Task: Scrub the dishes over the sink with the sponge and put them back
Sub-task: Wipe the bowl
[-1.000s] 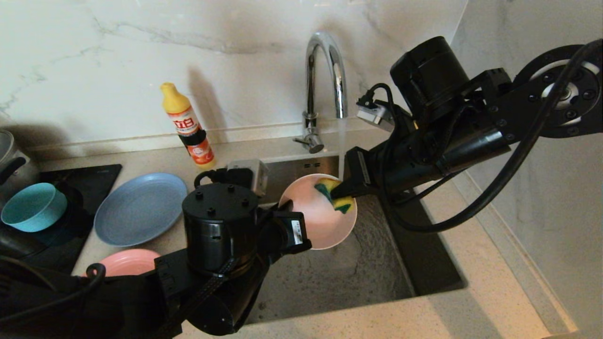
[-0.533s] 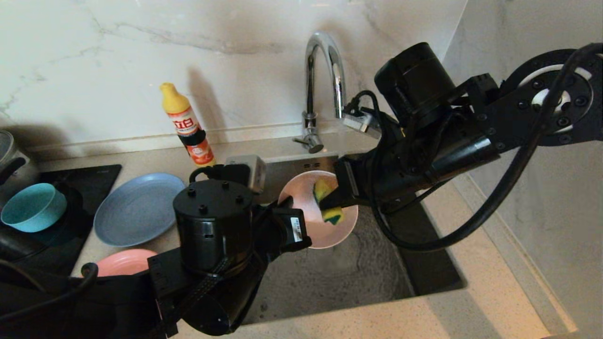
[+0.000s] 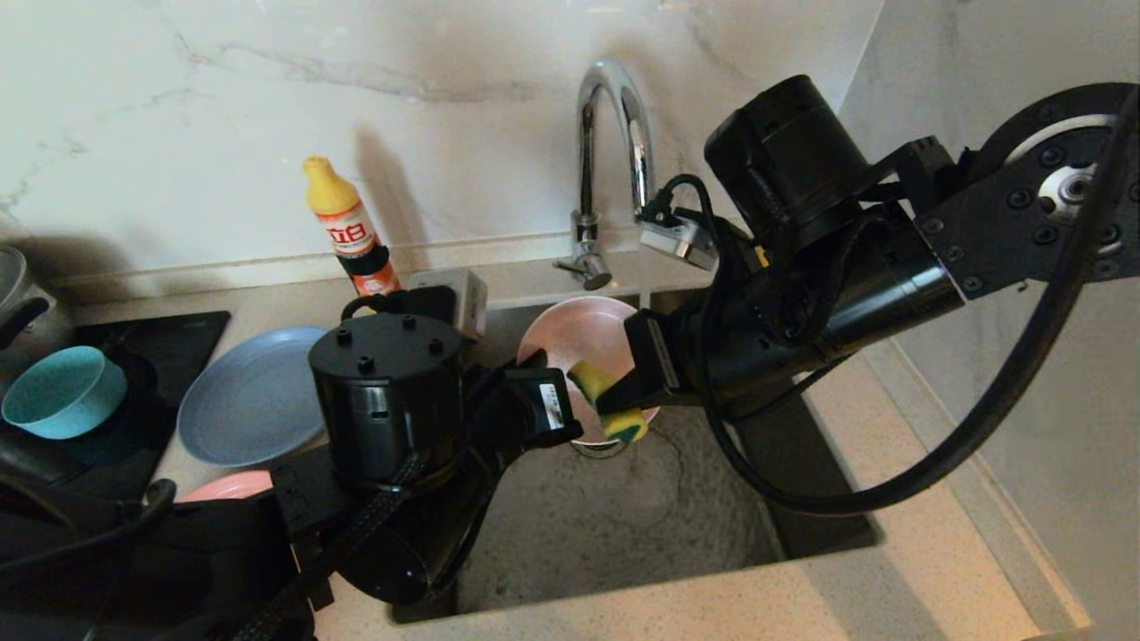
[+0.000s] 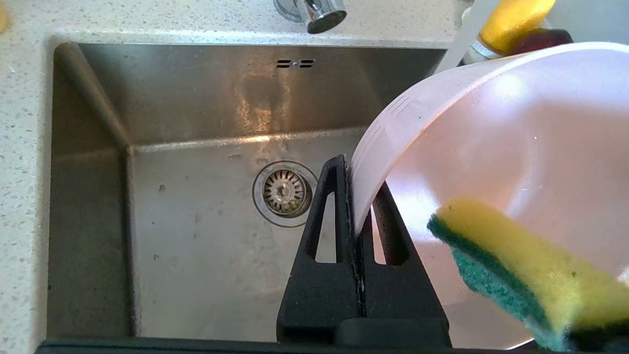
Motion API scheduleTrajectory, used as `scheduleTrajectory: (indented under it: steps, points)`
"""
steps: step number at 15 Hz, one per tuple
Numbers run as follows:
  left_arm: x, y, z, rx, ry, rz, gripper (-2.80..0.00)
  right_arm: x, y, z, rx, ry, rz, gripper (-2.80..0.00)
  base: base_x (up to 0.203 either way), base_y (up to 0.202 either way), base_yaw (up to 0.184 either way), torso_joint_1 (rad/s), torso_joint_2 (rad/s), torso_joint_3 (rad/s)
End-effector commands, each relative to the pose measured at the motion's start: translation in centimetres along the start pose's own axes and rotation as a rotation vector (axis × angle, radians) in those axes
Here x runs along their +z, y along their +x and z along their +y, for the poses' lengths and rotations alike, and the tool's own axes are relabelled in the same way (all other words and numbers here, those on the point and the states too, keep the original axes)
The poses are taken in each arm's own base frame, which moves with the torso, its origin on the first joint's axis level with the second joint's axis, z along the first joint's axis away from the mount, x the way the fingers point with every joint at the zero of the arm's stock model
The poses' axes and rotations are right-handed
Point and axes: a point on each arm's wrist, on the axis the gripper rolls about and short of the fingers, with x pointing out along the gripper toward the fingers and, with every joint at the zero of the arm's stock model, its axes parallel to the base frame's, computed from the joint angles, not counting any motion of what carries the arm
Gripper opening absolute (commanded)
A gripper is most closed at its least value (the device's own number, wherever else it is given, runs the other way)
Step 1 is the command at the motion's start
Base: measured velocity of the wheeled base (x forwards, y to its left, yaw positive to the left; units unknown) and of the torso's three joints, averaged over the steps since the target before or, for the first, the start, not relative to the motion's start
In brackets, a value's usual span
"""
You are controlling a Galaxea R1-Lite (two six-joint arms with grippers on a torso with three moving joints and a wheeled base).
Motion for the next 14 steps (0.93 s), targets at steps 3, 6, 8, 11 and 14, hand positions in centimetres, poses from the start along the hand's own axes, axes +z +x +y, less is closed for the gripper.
scheduleTrajectory:
  steps: [3,6,8,11,14]
  points:
    - [0.1,-0.2,0.2,0.003,-0.007,-0.003,-2.80,0.6,1.8,-2.2,-0.047,0.044,0.023,-2.80,0.000,0.000,0.000,0.000,0.00,0.000]
    - [-0.2,-0.3,0.3,0.005,0.000,0.006,-2.80,1.0,0.8,-3.1,-0.065,0.063,-0.003,-2.80,0.000,0.000,0.000,0.000,0.00,0.000]
    - [-0.1,-0.4,0.4,0.007,0.001,0.005,-2.80,1.2,-0.3,-2.9,-0.062,0.060,-0.031,-2.80,0.000,0.000,0.000,0.000,0.00,0.000]
    - [-0.2,-0.4,0.3,0.007,-0.001,0.008,-2.80,1.5,-1.8,-2.7,-0.057,0.055,-0.074,-2.80,0.000,0.000,0.000,0.000,0.00,0.000]
    - [0.1,-0.6,0.3,0.003,0.000,0.002,-2.80,1.6,-2.8,-2.2,-0.045,0.045,-0.100,-2.80,0.000,0.000,0.000,0.000,0.00,0.000]
